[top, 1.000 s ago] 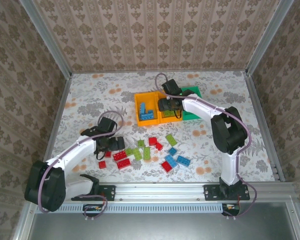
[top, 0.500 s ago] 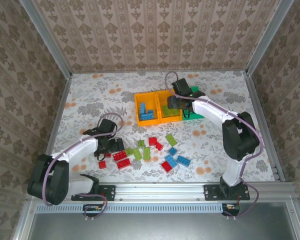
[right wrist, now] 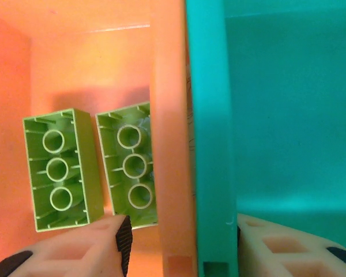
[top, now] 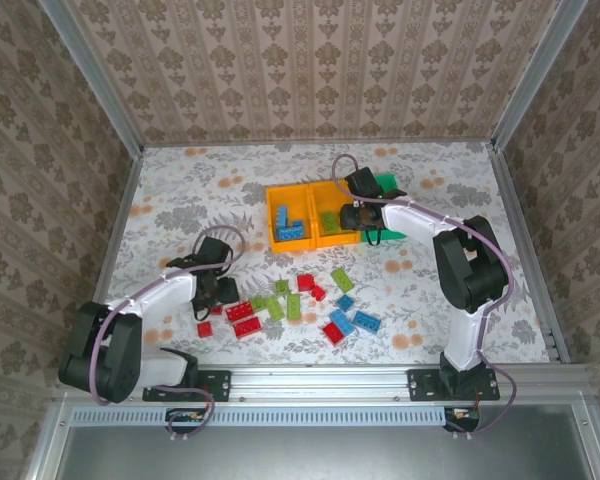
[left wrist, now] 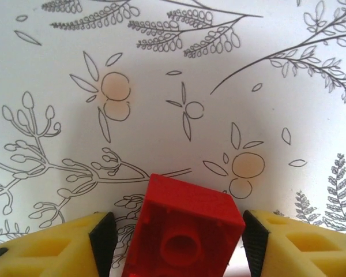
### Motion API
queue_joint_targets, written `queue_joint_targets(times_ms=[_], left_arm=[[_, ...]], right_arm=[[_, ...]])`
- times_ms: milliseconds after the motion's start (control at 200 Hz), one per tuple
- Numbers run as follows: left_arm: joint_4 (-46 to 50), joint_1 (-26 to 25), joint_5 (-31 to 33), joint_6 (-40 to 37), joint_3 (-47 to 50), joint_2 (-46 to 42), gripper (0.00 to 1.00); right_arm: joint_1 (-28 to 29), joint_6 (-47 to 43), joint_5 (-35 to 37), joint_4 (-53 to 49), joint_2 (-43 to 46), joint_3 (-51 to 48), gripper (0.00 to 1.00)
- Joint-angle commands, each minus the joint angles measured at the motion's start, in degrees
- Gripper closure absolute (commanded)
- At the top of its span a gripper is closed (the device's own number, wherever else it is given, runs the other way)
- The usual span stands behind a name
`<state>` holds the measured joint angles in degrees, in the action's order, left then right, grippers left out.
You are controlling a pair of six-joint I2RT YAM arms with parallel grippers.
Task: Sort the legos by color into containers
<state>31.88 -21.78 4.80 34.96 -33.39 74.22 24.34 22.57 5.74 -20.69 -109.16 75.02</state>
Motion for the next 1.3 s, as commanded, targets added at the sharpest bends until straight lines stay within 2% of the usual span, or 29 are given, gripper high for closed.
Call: queue_joint_targets(times_ms=[0, 95, 370, 660, 945, 1140, 1295], left_arm=[[-3.63, -0.09, -4.52, 0.0, 1.14, 1.37, 0.49], [-3.99, -0.01, -5.01, -0.33, 0.79, 1.51, 0.58], [-4.57, -0.02, -5.55, -0.86, 0.25, 1.72, 0.73], [-3.34, 0.01, -4.34, -0.82, 0.42, -2.92, 0.78], [-1.74, -0.09, -4.16, -1.25, -0.34, -5.72, 0.8], [-0.11, -0.53, -4.18, -1.77, -4.03, -7.99, 0.79], [0.58, -3.53, -4.27, -2.85, -12.0, -7.74, 0.79]], right_arm=[[1.96, 2.22, -3.19, 1.9, 0.17, -2.26, 0.55], [3.5, 3.37, -3.4, 2.62, 0.8, -3.58, 0.56], [6.25, 8.28, -4.36, 6.1, 3.27, -7.89, 0.56], [8.78, 7.19, -3.02, 6.06, 4.33, -8.41, 0.64], [10.5, 8.3, -3.01, 6.45, 5.3, -9.63, 0.63], [11.17, 8.81, -1.82, 5.29, 8.82, -9.52, 0.45], [11.11, 8.05, 1.99, 3.18, 15.4, -10.38, 0.22]])
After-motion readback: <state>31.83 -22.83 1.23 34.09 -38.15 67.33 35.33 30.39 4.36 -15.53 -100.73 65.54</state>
